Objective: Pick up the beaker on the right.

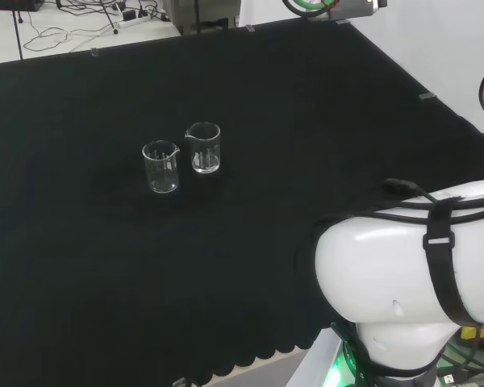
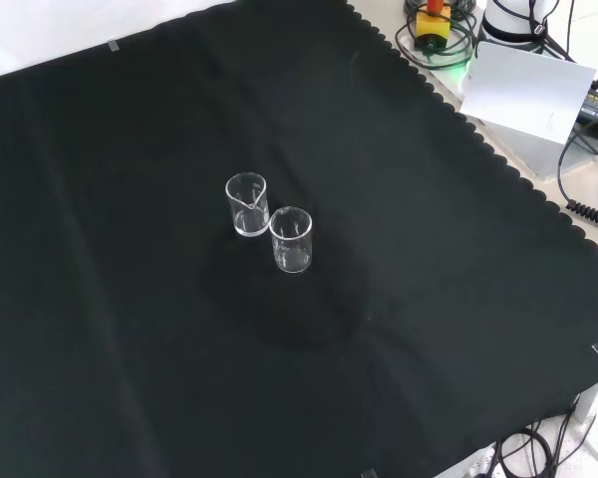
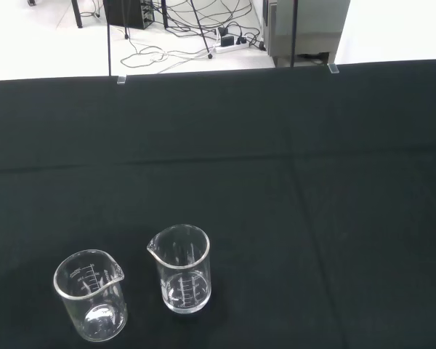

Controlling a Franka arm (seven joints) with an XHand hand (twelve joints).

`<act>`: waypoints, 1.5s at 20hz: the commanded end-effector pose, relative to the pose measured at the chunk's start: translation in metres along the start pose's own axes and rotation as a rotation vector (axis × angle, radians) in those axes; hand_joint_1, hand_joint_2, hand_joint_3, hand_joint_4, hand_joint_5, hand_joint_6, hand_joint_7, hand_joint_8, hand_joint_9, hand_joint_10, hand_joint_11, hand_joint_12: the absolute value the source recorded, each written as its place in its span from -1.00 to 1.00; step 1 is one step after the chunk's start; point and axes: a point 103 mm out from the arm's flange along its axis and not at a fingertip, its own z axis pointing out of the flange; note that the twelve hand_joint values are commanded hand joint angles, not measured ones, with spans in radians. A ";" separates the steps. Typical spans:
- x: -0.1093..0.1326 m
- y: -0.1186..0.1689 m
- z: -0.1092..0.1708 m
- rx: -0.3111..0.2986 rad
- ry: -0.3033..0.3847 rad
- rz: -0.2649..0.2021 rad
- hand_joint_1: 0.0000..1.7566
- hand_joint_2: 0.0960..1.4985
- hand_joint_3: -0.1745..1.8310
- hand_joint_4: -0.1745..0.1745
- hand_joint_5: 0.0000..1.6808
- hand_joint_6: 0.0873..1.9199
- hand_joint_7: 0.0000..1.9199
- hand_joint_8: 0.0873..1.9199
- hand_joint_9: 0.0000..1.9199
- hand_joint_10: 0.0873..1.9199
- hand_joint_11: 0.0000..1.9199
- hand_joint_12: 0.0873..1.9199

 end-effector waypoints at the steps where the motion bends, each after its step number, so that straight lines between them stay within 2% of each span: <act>1: -0.001 0.000 0.000 -0.009 -0.006 0.002 -0.73 0.46 -0.42 -0.06 -0.61 -0.94 -0.70 -1.00 -0.55 -1.00 -1.00 0.30; 3: -0.001 -0.001 0.000 -0.005 -0.003 0.006 -0.86 0.62 -0.47 -0.03 -0.61 -0.98 -0.75 -1.00 -0.59 -1.00 -1.00 0.27; 5: -0.002 -0.001 -0.001 -0.005 -0.004 0.005 -0.90 0.66 -0.49 -0.02 -0.61 -0.99 -0.76 -1.00 -0.60 -1.00 -1.00 0.27; 10: -0.004 0.003 0.003 -0.002 -0.004 0.009 -0.91 0.68 -0.50 -0.02 -0.61 -1.00 -0.76 -1.00 -0.60 -1.00 -1.00 0.27; 14: -0.010 0.006 0.018 0.020 0.011 0.022 -0.90 0.68 -0.50 -0.03 -0.60 -1.00 -0.76 -1.00 -0.60 -1.00 -1.00 0.27; 24: -0.039 0.020 0.045 0.046 0.056 0.090 -0.87 0.71 -0.56 -0.04 -0.58 -1.00 -0.76 -1.00 -0.59 -1.00 -1.00 0.27; 30: -0.047 0.034 0.074 0.048 0.077 0.081 -0.82 0.69 -0.58 -0.05 -0.57 -1.00 -0.74 -1.00 -0.57 -1.00 -1.00 0.27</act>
